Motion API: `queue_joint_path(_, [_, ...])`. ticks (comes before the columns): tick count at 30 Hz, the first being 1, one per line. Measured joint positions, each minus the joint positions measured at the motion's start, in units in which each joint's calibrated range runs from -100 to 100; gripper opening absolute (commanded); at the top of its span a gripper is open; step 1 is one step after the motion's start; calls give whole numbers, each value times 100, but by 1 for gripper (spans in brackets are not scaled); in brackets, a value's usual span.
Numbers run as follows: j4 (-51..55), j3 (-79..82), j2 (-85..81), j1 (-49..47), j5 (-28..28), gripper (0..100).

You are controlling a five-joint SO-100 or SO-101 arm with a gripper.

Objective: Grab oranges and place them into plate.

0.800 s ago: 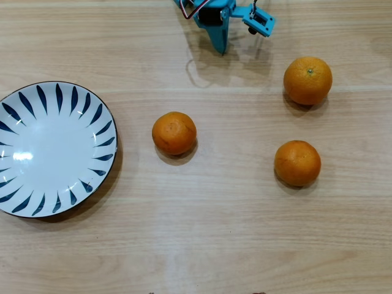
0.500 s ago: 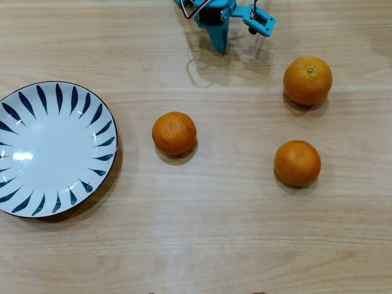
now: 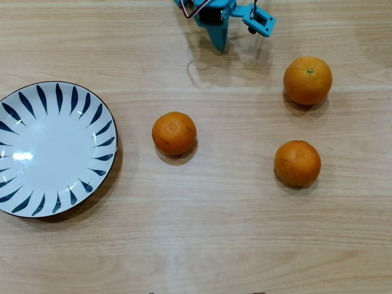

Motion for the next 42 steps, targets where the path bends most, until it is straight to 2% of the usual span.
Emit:
queue_joint_path(6, [0,-1700,1270,0,0,2])
queue_joint_path(15, [207,-4869,3800,827,0,2])
queue_joint_path(22, [620,-6764,5011,1317,0,2])
queue_joint_path(27, [620,-7251,5696,1359,-21,2])
queue_joint_path(37, [620,-7313,6196,1359,-563,3])
queue_joint_path(42, [637,-7756,6458,1368,-647,6])
